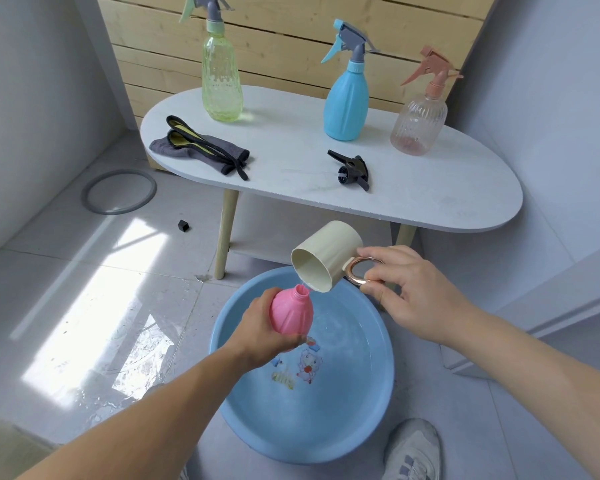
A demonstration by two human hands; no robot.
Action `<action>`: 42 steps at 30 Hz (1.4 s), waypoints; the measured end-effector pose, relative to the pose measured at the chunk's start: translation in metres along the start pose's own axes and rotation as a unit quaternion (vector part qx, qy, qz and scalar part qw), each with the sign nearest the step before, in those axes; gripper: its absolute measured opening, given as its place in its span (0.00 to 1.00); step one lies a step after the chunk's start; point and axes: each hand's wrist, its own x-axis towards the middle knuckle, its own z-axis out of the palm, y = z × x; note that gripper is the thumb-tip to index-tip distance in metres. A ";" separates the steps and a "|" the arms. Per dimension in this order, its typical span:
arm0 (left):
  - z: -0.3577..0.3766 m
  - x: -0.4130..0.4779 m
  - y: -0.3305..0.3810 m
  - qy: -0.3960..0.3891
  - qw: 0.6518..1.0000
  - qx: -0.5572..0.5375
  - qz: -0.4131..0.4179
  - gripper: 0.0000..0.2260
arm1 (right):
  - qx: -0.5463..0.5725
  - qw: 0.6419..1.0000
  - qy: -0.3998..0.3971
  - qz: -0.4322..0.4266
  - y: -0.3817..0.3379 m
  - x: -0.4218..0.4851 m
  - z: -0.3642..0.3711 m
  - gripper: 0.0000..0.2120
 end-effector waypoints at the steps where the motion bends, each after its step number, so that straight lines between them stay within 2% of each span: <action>1: 0.000 0.000 -0.001 0.000 1.000 0.000 -0.001 0.42 | 0.000 1.000 0.002 -0.004 0.000 0.000 0.000 0.11; 9: -0.001 -0.001 0.001 0.005 1.000 -0.003 -0.003 0.40 | -0.021 0.998 0.011 -0.054 0.002 0.000 0.004 0.18; 17: -0.001 -0.002 0.002 0.006 1.000 0.003 -0.006 0.40 | -0.021 0.997 0.011 -0.076 0.007 0.001 0.010 0.16; 22: -0.002 -0.003 0.002 0.008 1.000 -0.005 -0.008 0.41 | 0.008 0.999 0.007 -0.033 0.007 0.001 0.015 0.13; 25: -0.003 -0.004 0.003 0.010 1.000 -0.014 -0.007 0.42 | 0.112 0.990 0.023 0.077 0.003 0.002 0.017 0.08; 27: -0.003 -0.005 0.004 0.013 1.000 -0.025 -0.009 0.43 | 0.210 0.961 0.041 0.176 0.003 0.004 0.020 0.07; 29: -0.004 -0.006 0.003 0.015 0.999 -0.033 -0.011 0.42 | 0.255 0.930 0.050 0.259 0.011 0.008 0.028 0.09; 33: -0.005 -0.006 0.000 0.022 0.998 -0.050 -0.011 0.37 | 0.403 0.820 -0.003 0.406 0.034 0.009 0.059 0.13; 37: -0.008 -0.005 0.001 0.022 0.997 -0.076 -0.009 0.36 | 0.409 0.759 -0.073 0.502 0.057 0.004 0.099 0.11; 42: -0.008 -0.008 0.000 0.015 0.996 -0.090 -0.018 0.35 | 0.423 0.709 -0.058 0.561 0.073 -0.006 0.159 0.12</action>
